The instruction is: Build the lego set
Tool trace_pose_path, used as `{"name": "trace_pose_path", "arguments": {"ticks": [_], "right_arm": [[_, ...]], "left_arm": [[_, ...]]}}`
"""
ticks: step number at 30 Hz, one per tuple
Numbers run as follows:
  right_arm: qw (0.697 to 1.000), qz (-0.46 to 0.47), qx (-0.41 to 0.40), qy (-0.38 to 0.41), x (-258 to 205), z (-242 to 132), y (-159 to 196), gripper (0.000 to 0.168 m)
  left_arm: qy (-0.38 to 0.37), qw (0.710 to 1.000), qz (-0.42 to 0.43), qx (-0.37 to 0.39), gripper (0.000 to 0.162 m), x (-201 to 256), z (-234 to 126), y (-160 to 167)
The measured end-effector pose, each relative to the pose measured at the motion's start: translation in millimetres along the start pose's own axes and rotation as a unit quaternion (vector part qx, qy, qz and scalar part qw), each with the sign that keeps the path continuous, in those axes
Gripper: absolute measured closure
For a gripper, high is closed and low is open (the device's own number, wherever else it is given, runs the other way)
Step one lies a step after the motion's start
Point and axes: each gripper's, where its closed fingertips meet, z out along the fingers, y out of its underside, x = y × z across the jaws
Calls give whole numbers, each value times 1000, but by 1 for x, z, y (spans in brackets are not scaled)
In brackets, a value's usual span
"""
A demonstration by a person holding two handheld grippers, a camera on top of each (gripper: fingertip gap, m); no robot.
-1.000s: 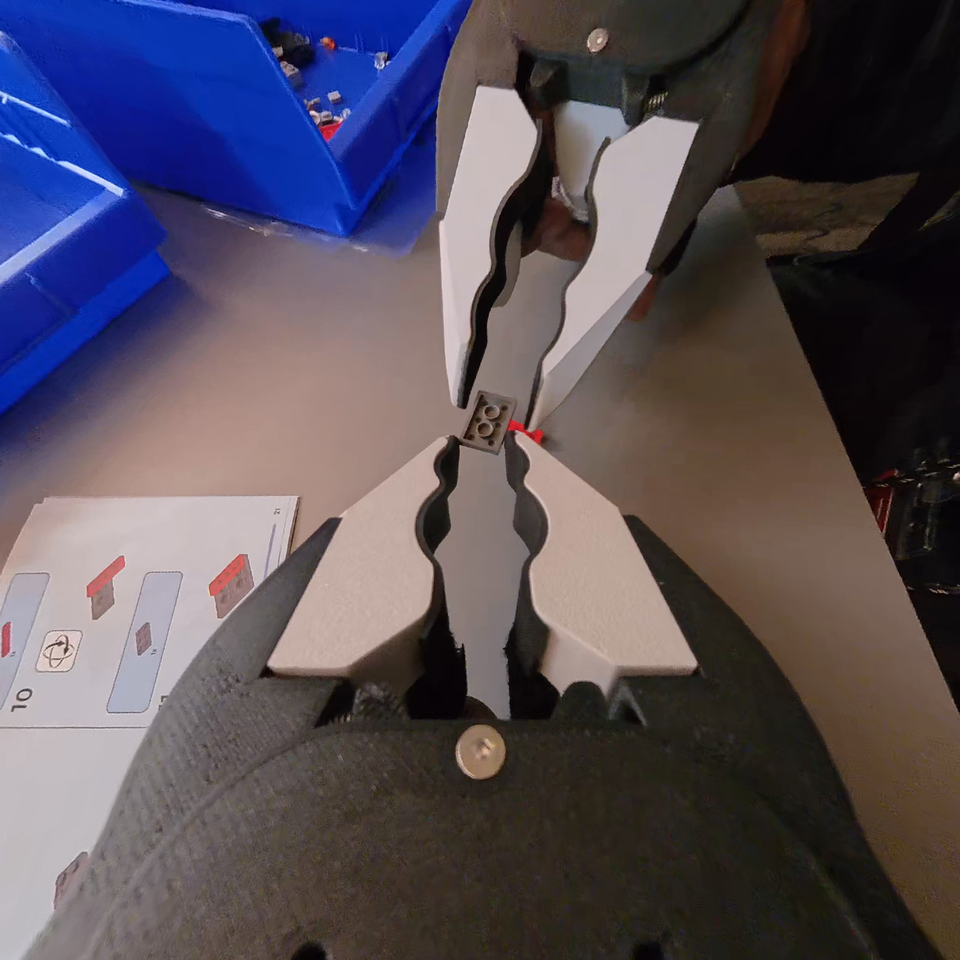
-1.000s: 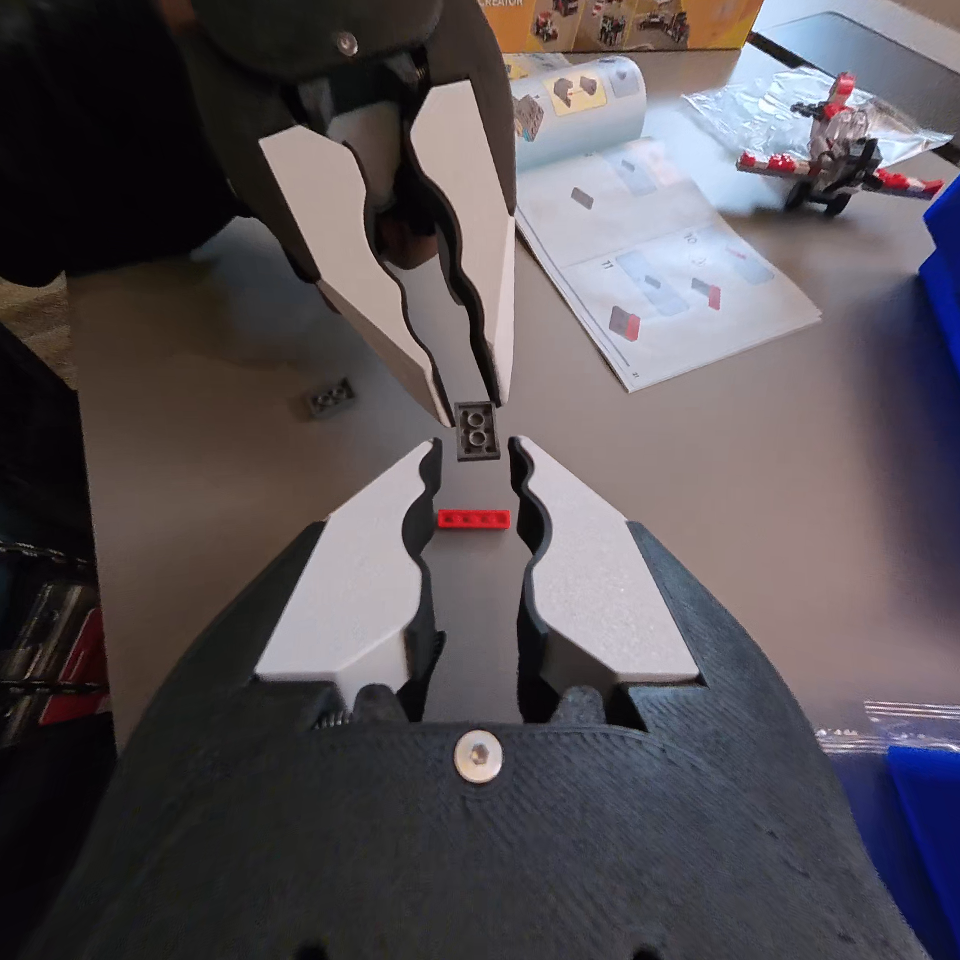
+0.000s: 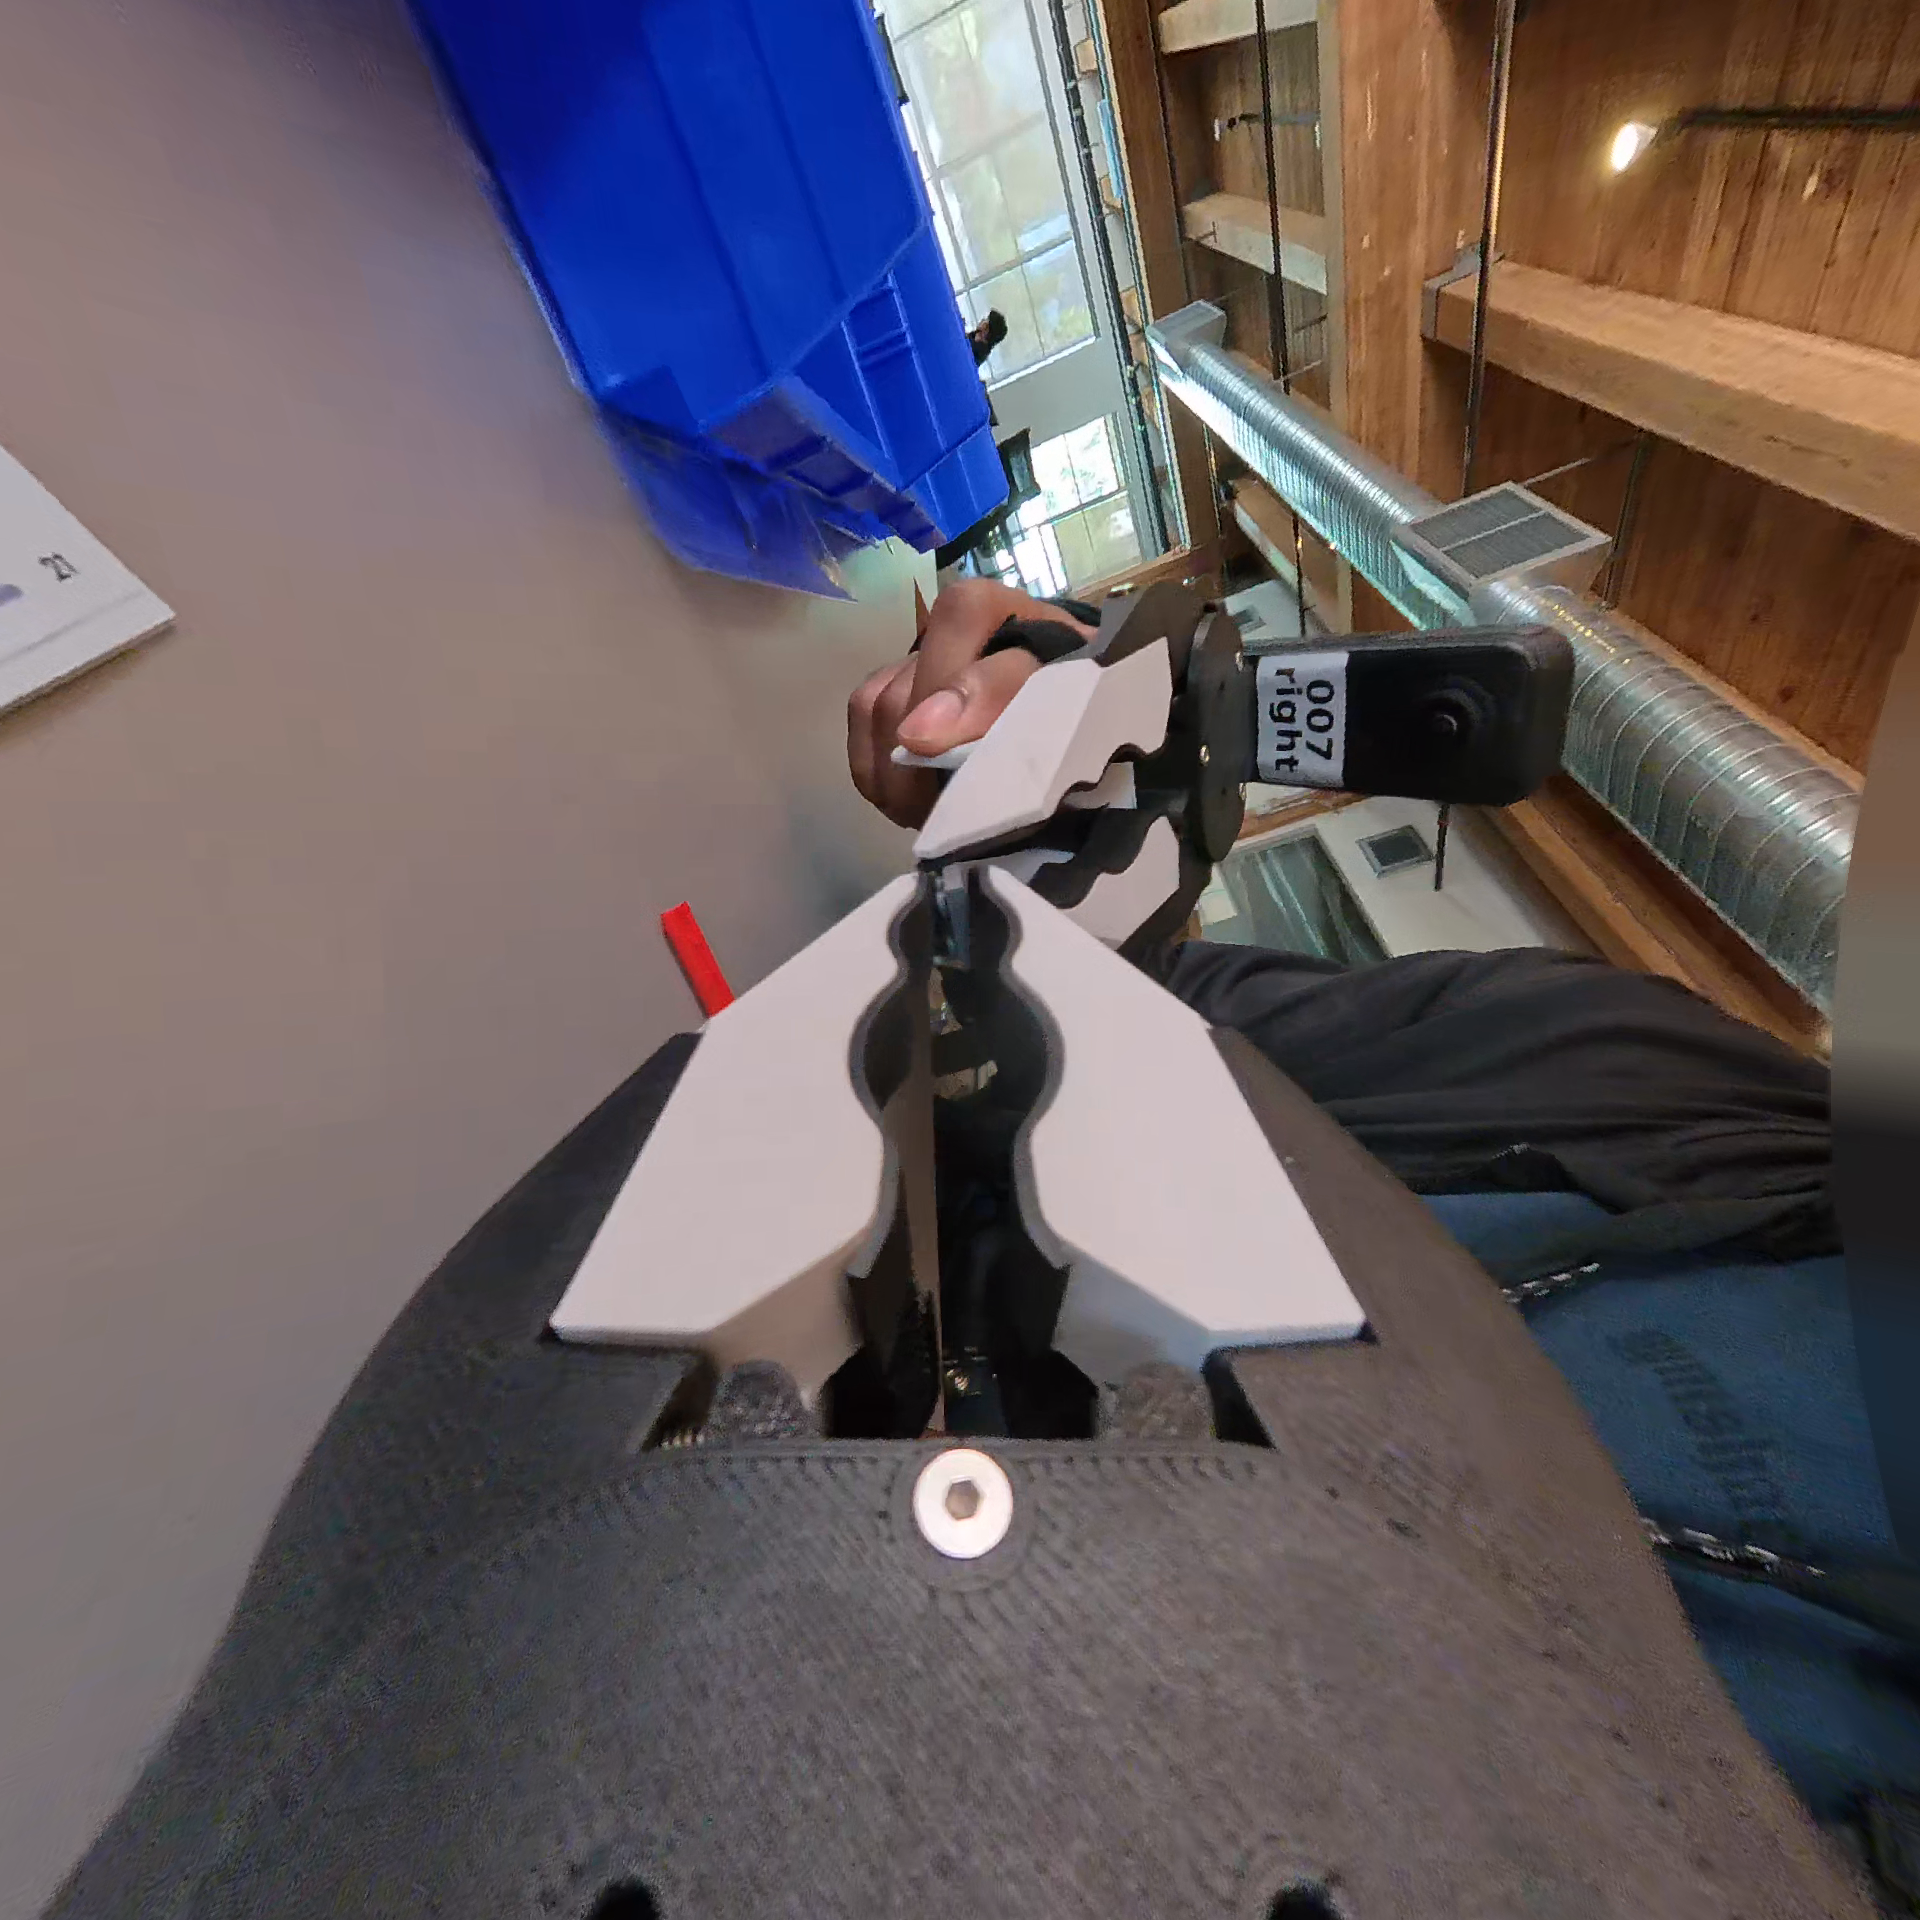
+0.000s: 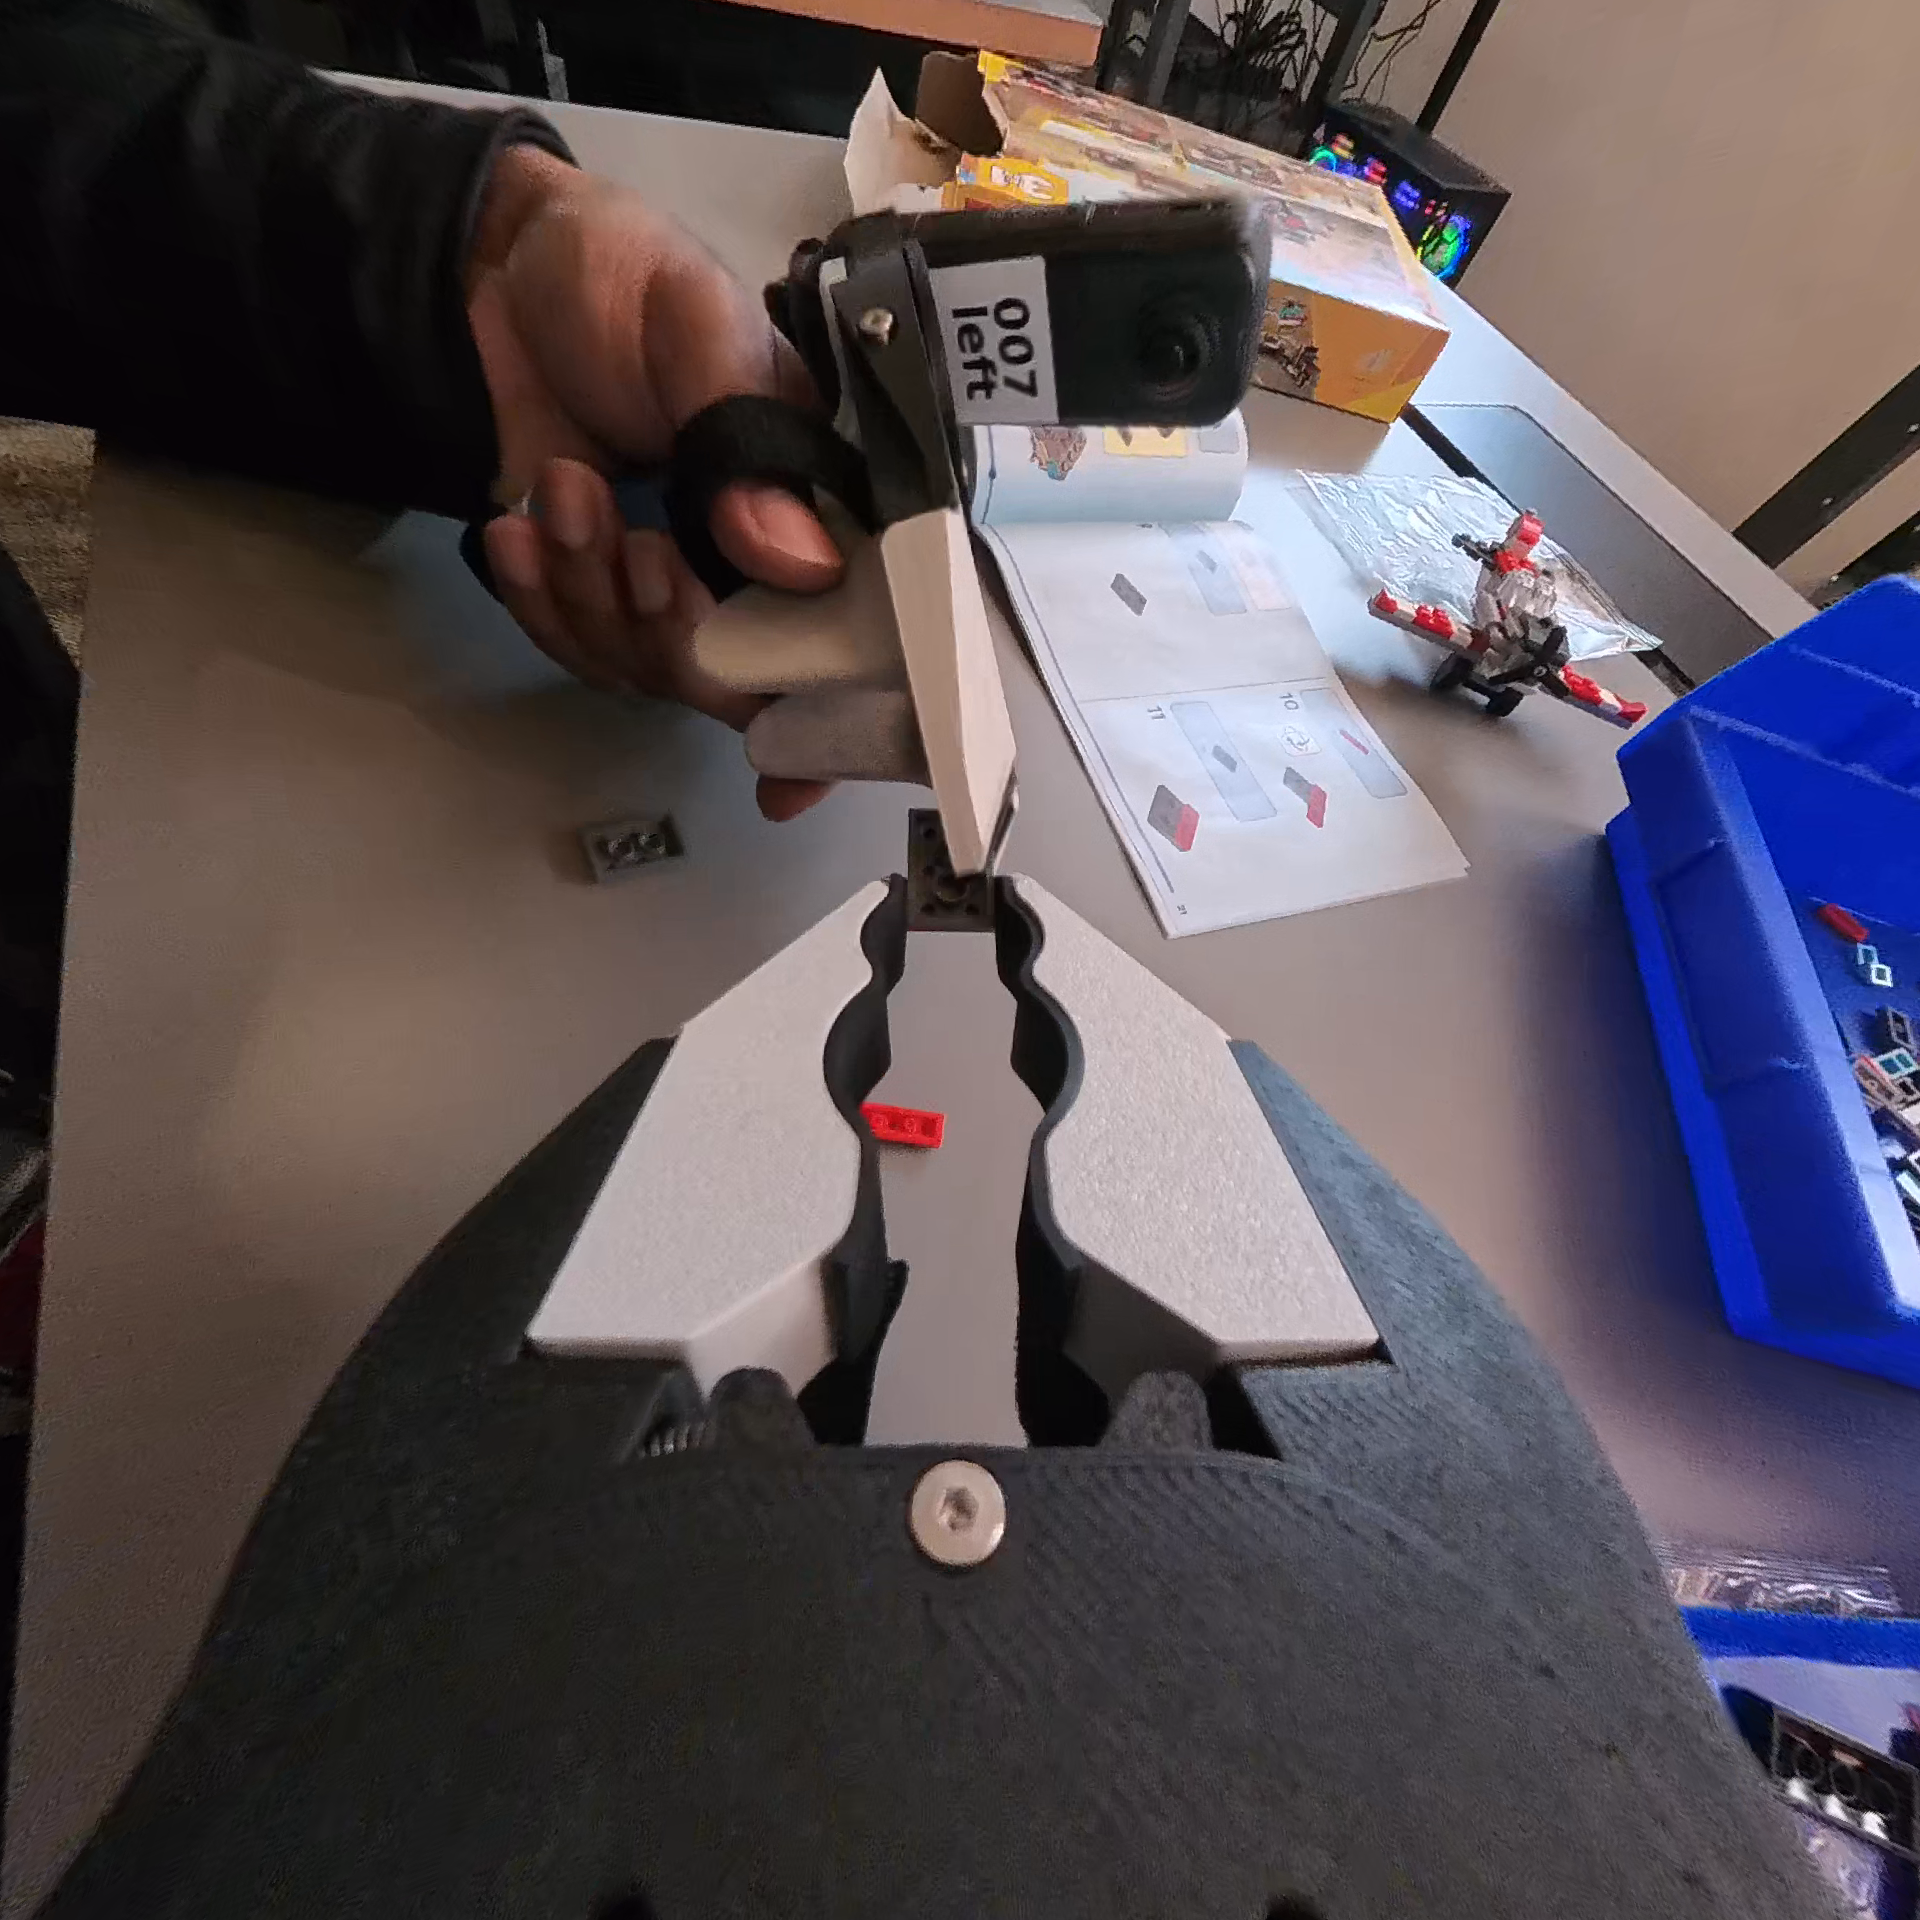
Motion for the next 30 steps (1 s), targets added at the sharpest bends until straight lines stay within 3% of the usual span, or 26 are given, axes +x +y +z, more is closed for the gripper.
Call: {"name": "trace_pose_path", "arguments": {"ticks": [6, 13, 18, 22, 30], "right_arm": [[999, 28, -16, -2, 1, -1, 4, 144], [987, 144, -73, 0, -3, -11, 44, 131], [983, 149, -108, -13, -15, 1, 58, 124], [979, 131, -156, -11, -20, 8, 70, 129], [983, 89, -159, -24, -28, 15, 53, 135]], "left_arm": [[14, 999, -23, 35, 158, 3, -5, -6], [26, 988, -82, 130, 158, 3, -26, -12], [3, 976, -92, 197, 158, 6, -41, 3], [-18, 964, -99, 245, 158, -2, -54, 23], [-21, 960, -72, 269, 158, 14, -73, 40]]}}
